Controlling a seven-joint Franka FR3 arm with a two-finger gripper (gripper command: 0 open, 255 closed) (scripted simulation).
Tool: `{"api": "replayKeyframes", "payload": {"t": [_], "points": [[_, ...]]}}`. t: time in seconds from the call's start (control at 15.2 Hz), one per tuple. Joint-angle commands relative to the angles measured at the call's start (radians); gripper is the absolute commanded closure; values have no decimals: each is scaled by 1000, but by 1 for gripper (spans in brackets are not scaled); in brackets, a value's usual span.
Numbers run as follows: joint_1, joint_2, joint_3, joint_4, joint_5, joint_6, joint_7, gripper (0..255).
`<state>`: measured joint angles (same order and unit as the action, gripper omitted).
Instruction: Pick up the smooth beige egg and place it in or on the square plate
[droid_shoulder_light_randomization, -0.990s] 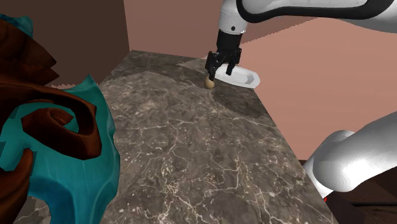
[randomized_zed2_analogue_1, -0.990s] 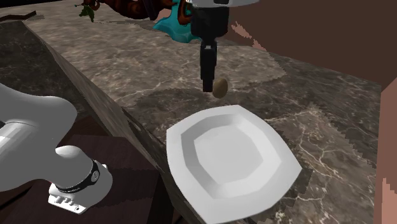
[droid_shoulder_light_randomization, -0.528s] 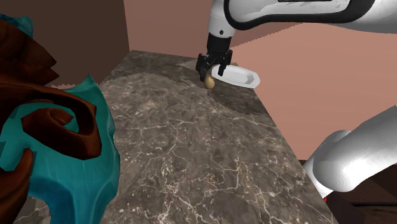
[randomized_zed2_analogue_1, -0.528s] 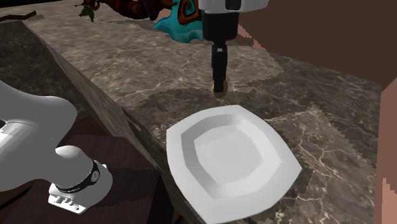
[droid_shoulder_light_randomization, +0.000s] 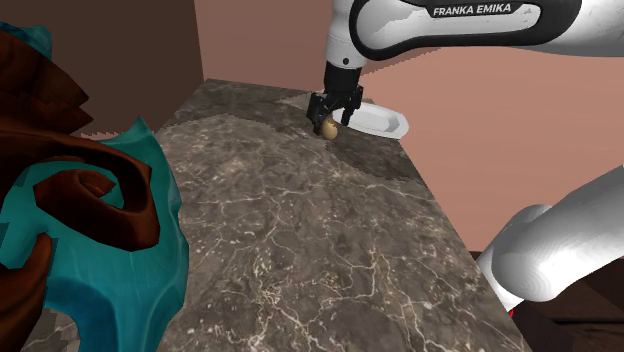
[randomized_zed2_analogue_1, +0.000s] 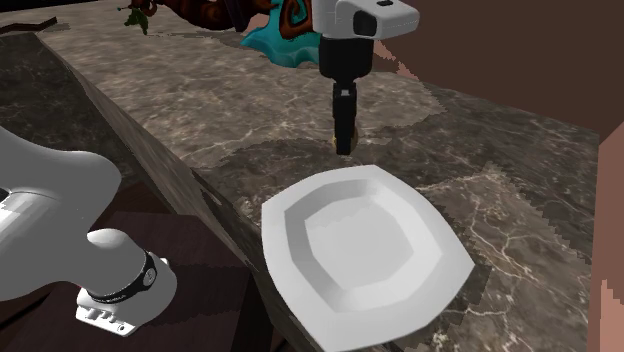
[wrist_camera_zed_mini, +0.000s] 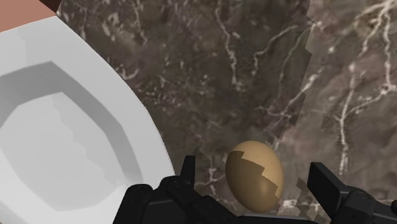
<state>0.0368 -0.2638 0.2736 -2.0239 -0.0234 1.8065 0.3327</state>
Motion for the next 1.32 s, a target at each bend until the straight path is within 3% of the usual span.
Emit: {"api": "replayKeyframes", "payload": {"t": [0.0,0.07,0.13,0.73,1.25], "points": [[0,0,0,0,0,0,0,0],[0,0,0,0,0,0,0,0],[0,0,0,0,0,0,0,255],[0,0,0,0,0,0,0,255],[-2,9,-2,116,-2,-107,-6,255]]}}
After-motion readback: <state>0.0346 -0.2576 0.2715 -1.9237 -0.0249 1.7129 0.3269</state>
